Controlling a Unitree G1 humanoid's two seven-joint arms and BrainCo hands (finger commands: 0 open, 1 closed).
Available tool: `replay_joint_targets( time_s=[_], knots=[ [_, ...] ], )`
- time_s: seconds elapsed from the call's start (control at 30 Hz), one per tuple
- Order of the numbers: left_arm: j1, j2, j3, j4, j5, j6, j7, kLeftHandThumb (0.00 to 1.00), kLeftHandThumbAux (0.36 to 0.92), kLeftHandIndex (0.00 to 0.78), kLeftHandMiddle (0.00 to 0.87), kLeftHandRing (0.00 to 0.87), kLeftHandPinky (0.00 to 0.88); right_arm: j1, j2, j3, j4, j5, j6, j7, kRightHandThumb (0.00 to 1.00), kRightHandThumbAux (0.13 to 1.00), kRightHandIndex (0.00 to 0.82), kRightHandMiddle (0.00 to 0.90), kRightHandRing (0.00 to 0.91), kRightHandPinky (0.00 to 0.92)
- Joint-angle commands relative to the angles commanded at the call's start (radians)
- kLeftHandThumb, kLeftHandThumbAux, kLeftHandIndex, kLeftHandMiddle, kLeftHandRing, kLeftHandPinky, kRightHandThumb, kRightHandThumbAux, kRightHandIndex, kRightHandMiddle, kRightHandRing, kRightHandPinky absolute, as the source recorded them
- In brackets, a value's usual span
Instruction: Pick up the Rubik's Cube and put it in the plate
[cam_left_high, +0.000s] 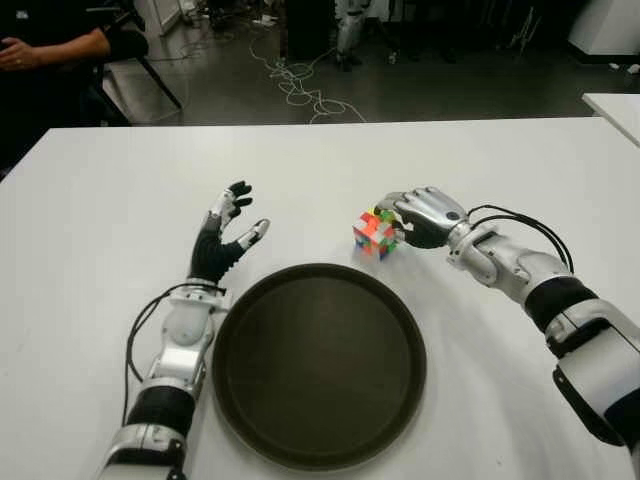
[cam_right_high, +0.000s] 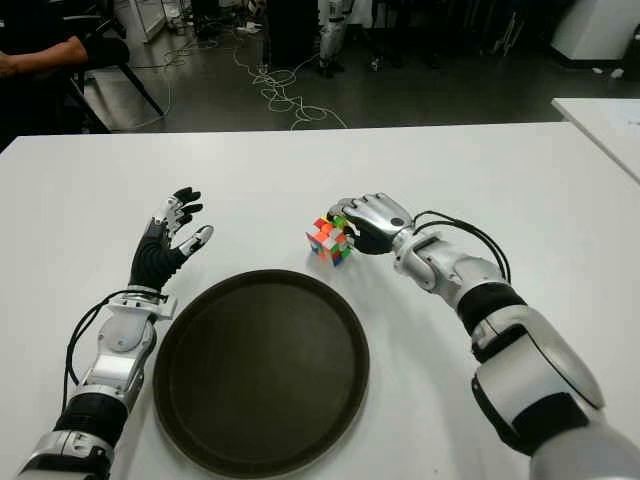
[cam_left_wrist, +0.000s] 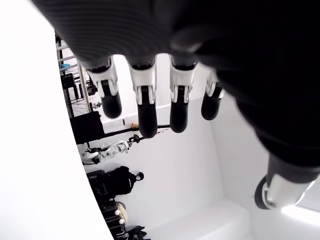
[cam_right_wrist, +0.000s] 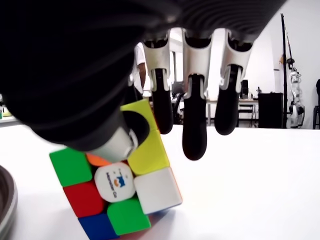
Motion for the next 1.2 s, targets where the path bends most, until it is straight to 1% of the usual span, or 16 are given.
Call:
replay_joint_targets(
  time_s=[0.03,0.07,0.1,0.13,0.17,0.2,0.27,0.37,0.5,0.63,0.8,1.2],
  knots=[
    [0.000,0.000,0.000,0.000,0.000,0.000,0.000,0.079,0.588,0.105,0.161,0.144,0.105,-0.001,0.001,0.000,0.002,0.002,0.000,0.005,0.667,0.747,0.398,0.209,0.212,0.204],
    [0.000,-0.001,0.001,0.000,0.000,0.001,0.001,0.082,0.590,0.108,0.163,0.145,0.103,-0.002,0.001,0.000,0.004,0.002,0.000,0.008,0.427,0.780,0.273,0.136,0.135,0.130],
    [0.000,-0.001,0.001,0.000,-0.001,0.001,0.001,0.083,0.591,0.108,0.163,0.145,0.102,-0.003,0.001,0.000,0.006,0.004,-0.001,0.014,0.341,0.792,0.228,0.110,0.108,0.104],
    [0.000,-0.002,0.001,0.000,-0.001,0.001,0.001,0.084,0.593,0.110,0.165,0.147,0.101,-0.003,0.002,0.000,0.007,0.005,-0.002,0.018,0.218,0.799,0.150,0.070,0.069,0.066],
    [0.000,-0.002,0.001,0.000,-0.001,0.001,0.001,0.085,0.594,0.111,0.167,0.148,0.099,-0.004,0.002,-0.001,0.008,0.006,-0.003,0.021,0.139,0.803,0.100,0.045,0.044,0.042],
    [0.000,-0.002,0.001,-0.001,-0.002,0.002,0.000,0.086,0.595,0.112,0.167,0.148,0.099,-0.004,0.002,-0.001,0.009,0.007,-0.005,0.025,0.111,0.805,0.082,0.036,0.035,0.034],
    [0.000,-0.003,0.001,-0.001,-0.002,0.003,0.000,0.088,0.595,0.111,0.167,0.146,0.094,-0.006,0.002,-0.001,0.013,0.008,-0.010,0.033,0.045,0.779,0.033,0.014,0.014,0.013],
    [-0.001,-0.002,0.001,0.002,-0.002,0.004,0.001,0.086,0.587,0.108,0.164,0.141,0.088,-0.009,0.003,0.002,0.020,0.007,-0.015,0.047,0.018,0.754,0.013,0.005,0.005,0.005],
    [-0.001,0.000,0.002,0.004,-0.002,0.004,0.000,0.080,0.575,0.105,0.164,0.146,0.107,-0.011,0.004,0.002,0.023,0.006,-0.016,0.060,0.003,0.728,0.002,0.001,0.001,0.001],
    [0.002,-0.001,0.004,0.000,-0.005,0.003,-0.001,0.084,0.581,0.107,0.169,0.153,0.114,-0.012,0.006,0.002,0.025,0.006,-0.012,0.068,0.000,0.727,0.000,0.000,0.000,0.000],
    [0.003,0.001,0.004,0.001,0.000,-0.004,0.004,0.087,0.604,0.107,0.165,0.146,0.102,-0.016,0.011,0.001,0.030,0.004,0.003,0.076,0.000,0.715,0.000,0.000,0.000,0.000],
    [0.002,0.005,0.001,-0.003,-0.008,0.002,-0.016,0.084,0.591,0.104,0.157,0.136,0.097,-0.014,0.015,-0.003,0.030,0.007,0.013,0.069,0.000,0.731,0.000,0.000,0.000,0.000]
  ],
)
